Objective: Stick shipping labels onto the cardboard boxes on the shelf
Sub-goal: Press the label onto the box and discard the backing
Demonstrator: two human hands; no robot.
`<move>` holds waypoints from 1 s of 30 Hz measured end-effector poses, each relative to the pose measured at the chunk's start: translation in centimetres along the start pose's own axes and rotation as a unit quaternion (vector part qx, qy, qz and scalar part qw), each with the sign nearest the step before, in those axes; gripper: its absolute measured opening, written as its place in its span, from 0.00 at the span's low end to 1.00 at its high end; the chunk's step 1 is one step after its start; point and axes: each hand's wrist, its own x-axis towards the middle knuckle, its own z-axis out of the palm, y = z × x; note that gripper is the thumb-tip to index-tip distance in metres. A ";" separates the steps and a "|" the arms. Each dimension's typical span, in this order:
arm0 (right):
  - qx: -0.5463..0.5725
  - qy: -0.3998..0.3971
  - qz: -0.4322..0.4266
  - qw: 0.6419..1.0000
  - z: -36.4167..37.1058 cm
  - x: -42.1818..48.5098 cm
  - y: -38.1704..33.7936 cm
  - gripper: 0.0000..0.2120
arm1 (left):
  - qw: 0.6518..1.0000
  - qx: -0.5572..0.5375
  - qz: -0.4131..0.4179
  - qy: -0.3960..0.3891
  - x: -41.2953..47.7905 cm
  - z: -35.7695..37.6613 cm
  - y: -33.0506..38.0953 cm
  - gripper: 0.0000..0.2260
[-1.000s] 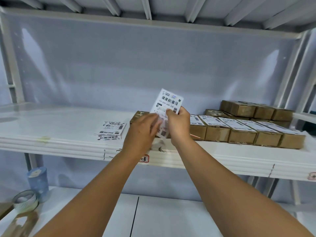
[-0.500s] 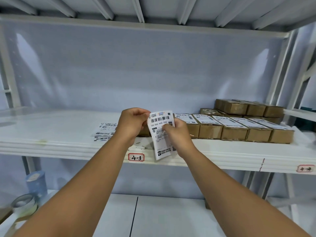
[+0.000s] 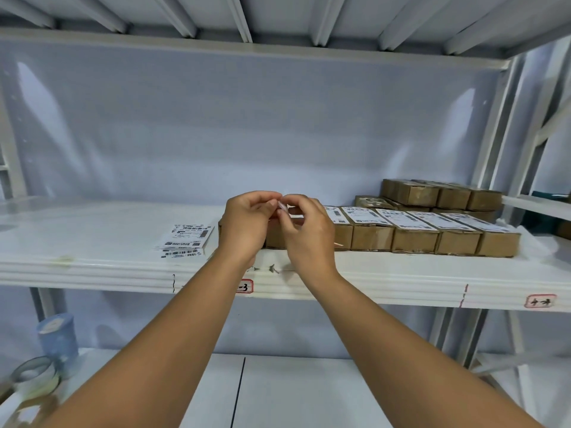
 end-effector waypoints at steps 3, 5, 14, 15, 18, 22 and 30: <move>0.012 0.007 0.017 1.000 -0.3 0.0 -0.1 0.06 | 0.999 -0.032 0.006 -0.011 -0.5 0.5 0.5 0.07; 0.003 0.009 0.019 1.000 -0.5 0.1 -0.1 0.06 | 1.000 -0.025 0.008 -0.012 -0.6 0.6 0.5 0.07; 0.022 0.006 0.033 0.999 -0.7 -0.6 0.1 0.08 | 0.999 0.016 0.029 0.009 -0.8 0.6 0.5 0.13; 0.035 0.013 0.040 0.999 -0.8 -0.7 0.0 0.08 | 0.999 0.022 0.038 0.008 -0.9 0.6 0.5 0.14; 0.071 0.023 0.063 0.995 -1.0 -0.7 -0.3 0.08 | 0.998 0.028 0.052 0.004 -1.0 0.7 0.5 0.15; 0.106 0.026 0.086 0.990 -1.1 -0.3 -0.5 0.06 | 0.997 0.023 0.067 0.003 -1.1 0.9 0.4 0.13; 0.087 0.031 0.071 0.993 -1.5 -0.3 0.3 0.05 | 0.997 0.020 0.077 -0.007 -1.2 1.2 0.5 0.13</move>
